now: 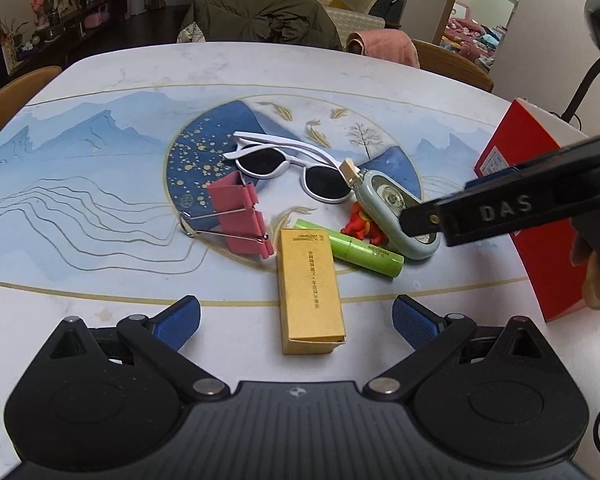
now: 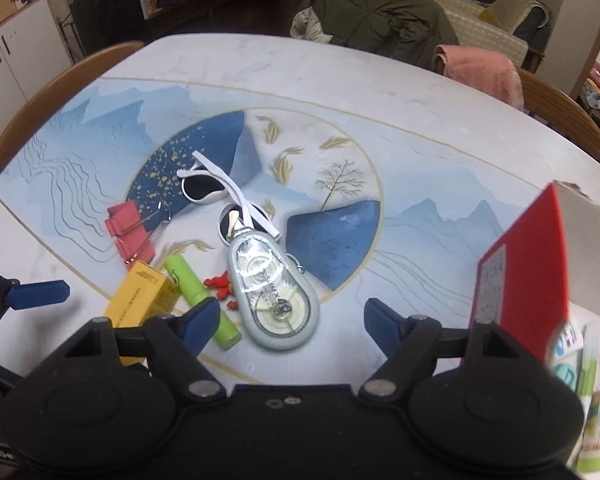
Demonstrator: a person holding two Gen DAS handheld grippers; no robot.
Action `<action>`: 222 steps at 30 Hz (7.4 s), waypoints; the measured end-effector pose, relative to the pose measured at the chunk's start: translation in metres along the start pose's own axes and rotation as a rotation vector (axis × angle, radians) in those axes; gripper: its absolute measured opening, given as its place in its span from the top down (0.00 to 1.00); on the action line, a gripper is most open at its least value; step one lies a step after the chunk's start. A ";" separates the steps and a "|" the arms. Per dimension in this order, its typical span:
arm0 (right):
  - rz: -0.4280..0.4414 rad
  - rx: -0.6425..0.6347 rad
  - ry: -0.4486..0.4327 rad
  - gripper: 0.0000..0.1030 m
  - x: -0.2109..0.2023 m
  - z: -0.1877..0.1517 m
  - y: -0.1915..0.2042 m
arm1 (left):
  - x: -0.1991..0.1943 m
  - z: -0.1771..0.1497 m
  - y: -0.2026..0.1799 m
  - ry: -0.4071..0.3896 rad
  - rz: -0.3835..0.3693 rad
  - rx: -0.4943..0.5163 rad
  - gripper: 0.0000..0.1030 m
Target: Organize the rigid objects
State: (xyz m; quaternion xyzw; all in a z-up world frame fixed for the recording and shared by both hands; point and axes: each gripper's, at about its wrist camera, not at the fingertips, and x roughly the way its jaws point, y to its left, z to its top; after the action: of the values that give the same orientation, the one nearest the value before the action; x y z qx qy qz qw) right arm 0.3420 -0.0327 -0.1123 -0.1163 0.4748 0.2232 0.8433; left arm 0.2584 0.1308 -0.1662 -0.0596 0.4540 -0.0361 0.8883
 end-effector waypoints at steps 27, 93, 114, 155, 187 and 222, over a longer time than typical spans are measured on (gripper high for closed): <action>0.082 -0.130 0.031 0.52 0.038 0.010 0.009 | 0.019 0.000 -0.013 -0.002 0.004 0.056 0.32; -0.016 0.301 -0.154 0.53 -0.162 -0.072 -0.157 | -0.060 0.023 -0.121 -0.050 -0.091 0.112 0.83; -0.036 0.346 -0.143 0.53 -0.162 -0.095 -0.207 | 0.005 -0.016 -0.108 0.091 0.033 0.084 0.30; -0.059 0.397 -0.127 0.53 -0.140 -0.108 -0.287 | -0.044 0.052 -0.196 -0.021 -0.015 0.114 0.72; -0.100 0.298 0.032 0.53 -0.089 -0.126 -0.279 | 0.102 0.101 -0.347 0.253 -0.128 0.415 0.72; -0.099 0.285 -0.035 0.37 -0.140 -0.125 -0.252 | 0.022 0.095 -0.311 0.099 -0.178 0.325 0.37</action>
State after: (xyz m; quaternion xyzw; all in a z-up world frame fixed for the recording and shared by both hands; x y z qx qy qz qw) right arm 0.3081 -0.3407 -0.0625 -0.0147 0.4807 0.1137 0.8693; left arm 0.3448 -0.1727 -0.0858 0.0467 0.4783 -0.1903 0.8561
